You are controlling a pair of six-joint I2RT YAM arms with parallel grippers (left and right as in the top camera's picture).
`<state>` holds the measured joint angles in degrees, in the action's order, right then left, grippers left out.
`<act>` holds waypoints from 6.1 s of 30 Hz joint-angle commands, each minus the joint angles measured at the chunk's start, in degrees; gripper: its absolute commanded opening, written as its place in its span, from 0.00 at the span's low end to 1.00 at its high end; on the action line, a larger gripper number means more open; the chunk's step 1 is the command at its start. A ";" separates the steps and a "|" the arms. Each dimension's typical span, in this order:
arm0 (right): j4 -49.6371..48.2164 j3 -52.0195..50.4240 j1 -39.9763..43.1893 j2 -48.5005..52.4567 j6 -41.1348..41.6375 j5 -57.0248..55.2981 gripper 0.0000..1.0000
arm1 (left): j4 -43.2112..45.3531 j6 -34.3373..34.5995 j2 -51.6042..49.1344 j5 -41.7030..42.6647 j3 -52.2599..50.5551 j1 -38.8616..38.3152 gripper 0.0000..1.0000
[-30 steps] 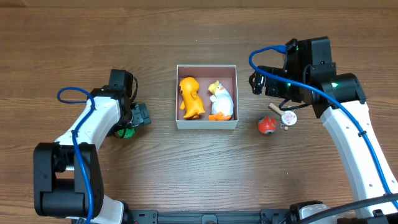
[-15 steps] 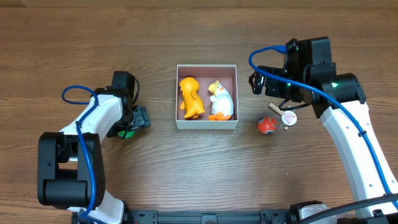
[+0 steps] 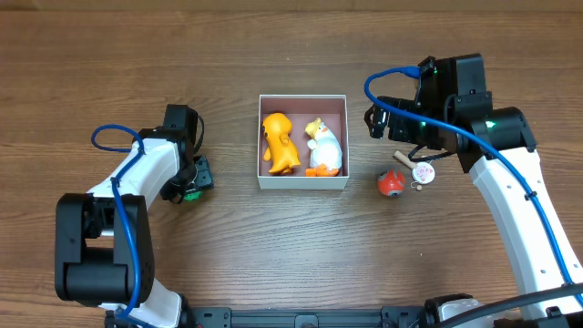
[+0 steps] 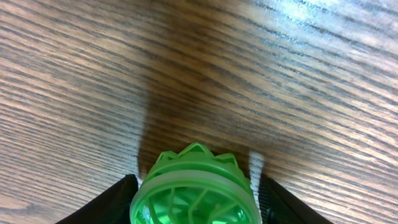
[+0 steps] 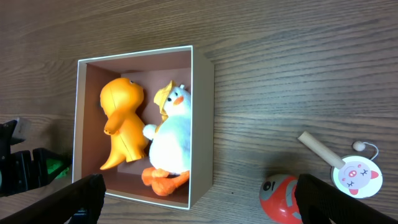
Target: Pack container
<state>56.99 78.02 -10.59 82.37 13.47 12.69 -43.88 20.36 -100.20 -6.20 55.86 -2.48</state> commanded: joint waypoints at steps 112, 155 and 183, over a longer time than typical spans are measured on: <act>-0.26 1.46 -0.33 -0.04 0.09 0.26 1.00 | -1.01 -5.11 -11.52 3.30 16.83 -7.15 1.00; -0.26 1.46 -0.33 -0.04 0.09 0.26 1.00 | -0.50 -5.18 -12.59 6.05 17.38 -4.13 0.62; -0.26 1.46 -0.33 -0.04 0.09 0.26 1.00 | 4.57 -5.16 -12.61 5.84 17.73 -4.13 0.68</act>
<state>56.99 78.02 -10.59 82.37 13.47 12.71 -39.18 15.03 -111.90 -1.02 72.73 -6.66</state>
